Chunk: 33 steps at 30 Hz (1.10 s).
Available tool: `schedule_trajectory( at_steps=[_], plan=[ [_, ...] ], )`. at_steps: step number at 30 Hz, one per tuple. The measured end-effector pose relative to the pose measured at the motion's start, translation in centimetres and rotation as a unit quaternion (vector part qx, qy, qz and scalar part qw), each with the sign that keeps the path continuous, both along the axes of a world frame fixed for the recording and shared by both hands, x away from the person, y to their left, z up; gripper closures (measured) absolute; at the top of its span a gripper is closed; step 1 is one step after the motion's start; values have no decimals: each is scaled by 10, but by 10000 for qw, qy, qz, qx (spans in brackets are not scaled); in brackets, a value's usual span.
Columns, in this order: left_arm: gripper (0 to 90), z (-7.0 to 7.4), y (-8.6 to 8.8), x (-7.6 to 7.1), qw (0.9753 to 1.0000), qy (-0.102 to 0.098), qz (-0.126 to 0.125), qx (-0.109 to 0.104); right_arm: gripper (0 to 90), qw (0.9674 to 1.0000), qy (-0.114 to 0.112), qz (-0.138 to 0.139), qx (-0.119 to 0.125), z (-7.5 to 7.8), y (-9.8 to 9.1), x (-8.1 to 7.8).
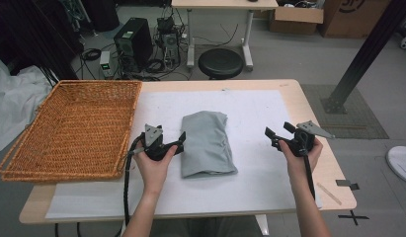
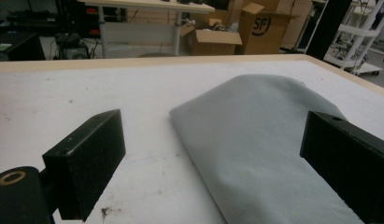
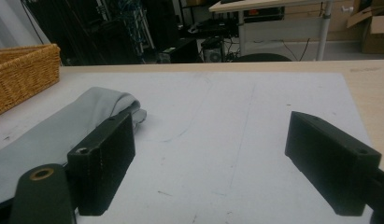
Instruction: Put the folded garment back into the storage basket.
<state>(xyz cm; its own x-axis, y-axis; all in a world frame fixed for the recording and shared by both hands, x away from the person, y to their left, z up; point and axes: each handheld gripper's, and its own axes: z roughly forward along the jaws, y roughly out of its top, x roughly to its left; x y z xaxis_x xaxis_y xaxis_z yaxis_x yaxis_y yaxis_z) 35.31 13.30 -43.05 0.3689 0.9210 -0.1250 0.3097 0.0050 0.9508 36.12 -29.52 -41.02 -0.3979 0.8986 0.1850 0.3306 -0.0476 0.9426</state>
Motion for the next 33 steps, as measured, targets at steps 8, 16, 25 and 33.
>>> schedule_trajectory(
  at_steps=[8,16,25,33],
  plan=[
    [72,0,-4,6,9998,136,-46,-137,160,10000,-50,2,19,-1,-5,0],
    [52,-3,-5,7,9995,253,-124,-115,160,10000,-86,-20,34,-1,-10,-2],
    [48,-5,-5,10,9993,322,-106,-168,159,9999,-82,-41,67,-4,-12,-1],
    [124,-8,-4,14,9974,612,-234,-305,158,9999,-84,-43,83,-6,-13,-1]
  ],
)
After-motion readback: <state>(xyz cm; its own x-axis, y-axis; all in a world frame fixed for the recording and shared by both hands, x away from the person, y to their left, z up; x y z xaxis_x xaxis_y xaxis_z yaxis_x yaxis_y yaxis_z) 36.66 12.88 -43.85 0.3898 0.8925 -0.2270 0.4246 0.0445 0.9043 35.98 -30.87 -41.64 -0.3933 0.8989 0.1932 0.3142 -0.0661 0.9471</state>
